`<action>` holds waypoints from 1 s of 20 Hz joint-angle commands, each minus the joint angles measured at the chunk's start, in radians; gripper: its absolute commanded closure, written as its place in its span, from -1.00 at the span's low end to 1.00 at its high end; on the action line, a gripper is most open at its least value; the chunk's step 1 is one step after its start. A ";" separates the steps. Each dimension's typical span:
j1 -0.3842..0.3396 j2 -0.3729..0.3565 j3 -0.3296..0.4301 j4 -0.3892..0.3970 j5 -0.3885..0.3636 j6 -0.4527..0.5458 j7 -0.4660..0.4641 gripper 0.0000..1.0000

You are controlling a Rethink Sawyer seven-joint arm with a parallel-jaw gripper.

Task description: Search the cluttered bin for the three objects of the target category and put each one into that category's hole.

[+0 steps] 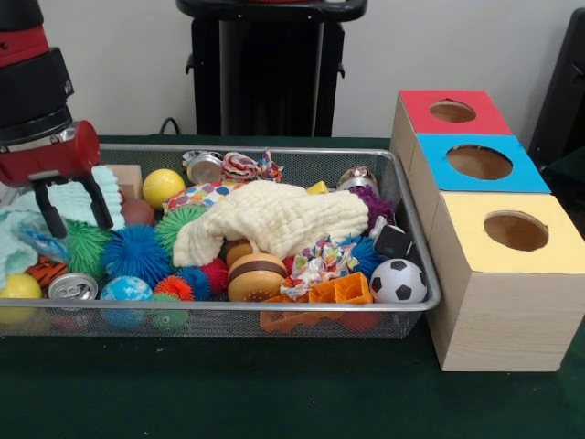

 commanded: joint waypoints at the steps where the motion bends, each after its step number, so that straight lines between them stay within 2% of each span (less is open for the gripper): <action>1: -0.012 0.020 -0.005 -0.082 -0.030 0.069 -0.295 -1.00; 9: -0.020 0.000 -0.009 -0.068 -0.041 0.051 -0.287 -1.00; 20: -0.022 0.014 0.006 -0.145 -0.030 0.125 -0.388 -1.00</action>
